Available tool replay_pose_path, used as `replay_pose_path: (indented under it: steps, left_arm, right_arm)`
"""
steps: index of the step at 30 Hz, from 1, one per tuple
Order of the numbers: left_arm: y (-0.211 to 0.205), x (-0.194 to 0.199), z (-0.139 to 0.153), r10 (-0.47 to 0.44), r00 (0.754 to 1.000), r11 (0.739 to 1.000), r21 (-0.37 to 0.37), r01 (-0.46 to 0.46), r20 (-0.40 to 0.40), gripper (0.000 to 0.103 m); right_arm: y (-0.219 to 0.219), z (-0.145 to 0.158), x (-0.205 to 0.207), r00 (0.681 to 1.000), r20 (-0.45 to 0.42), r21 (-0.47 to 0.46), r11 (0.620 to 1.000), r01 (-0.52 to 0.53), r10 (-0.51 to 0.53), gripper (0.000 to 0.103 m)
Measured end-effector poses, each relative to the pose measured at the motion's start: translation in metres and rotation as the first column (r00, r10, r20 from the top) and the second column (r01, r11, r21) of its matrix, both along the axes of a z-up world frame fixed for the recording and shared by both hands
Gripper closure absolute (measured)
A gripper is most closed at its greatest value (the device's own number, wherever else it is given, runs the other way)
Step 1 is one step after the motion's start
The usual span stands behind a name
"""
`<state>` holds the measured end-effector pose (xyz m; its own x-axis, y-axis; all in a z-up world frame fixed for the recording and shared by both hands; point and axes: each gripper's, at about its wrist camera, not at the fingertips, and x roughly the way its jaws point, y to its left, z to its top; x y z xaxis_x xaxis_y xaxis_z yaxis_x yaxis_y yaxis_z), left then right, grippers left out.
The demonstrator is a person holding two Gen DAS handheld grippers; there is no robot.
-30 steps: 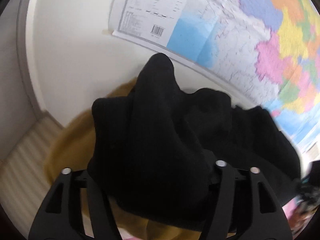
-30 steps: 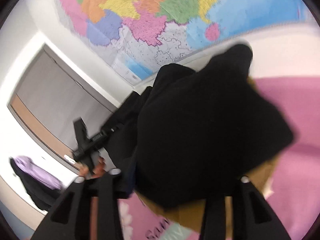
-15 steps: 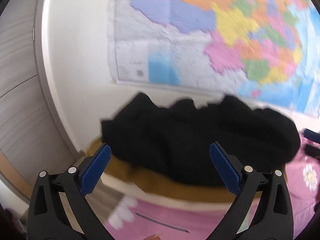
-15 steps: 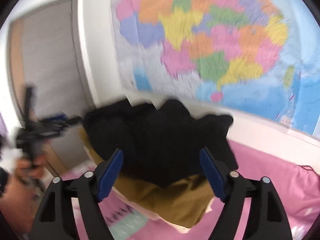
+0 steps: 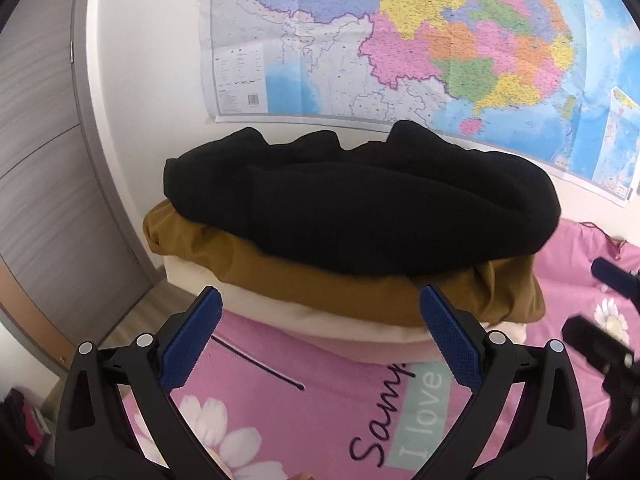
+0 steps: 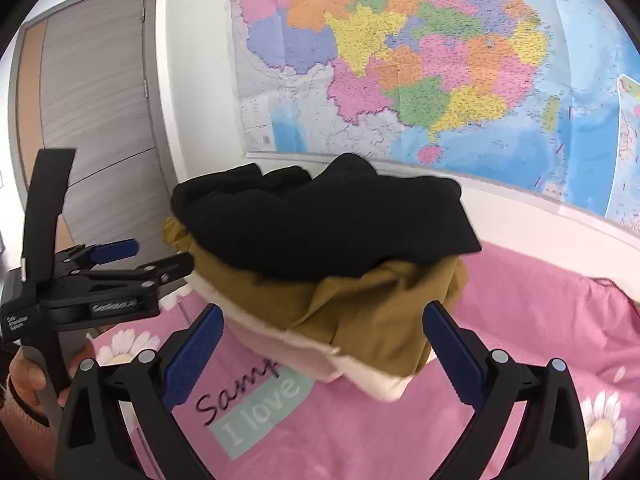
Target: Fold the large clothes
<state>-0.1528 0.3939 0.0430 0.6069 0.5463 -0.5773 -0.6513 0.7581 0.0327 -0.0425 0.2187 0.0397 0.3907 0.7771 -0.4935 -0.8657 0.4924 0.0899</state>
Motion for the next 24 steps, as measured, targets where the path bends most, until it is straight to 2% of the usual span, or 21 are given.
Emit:
replay_pose_path:
  steps: [14,24]
  left_arm:
    - [-0.038,-0.028,-0.004,0.002,1.000,0.999,0.034,-0.003,0.021,0.005]
    - [-0.052,-0.034,-0.021,-0.003,1.000,0.999,-0.037,0.002,-0.013,0.005]
  right_arm:
    - [-0.018,-0.013,-0.035,1.000,-0.011,-0.011,1.000,-0.003,0.003,0.006]
    - [-0.036,-0.022,-0.045,0.999,-0.042,-0.012,1.000,0.012,-0.012,0.006]
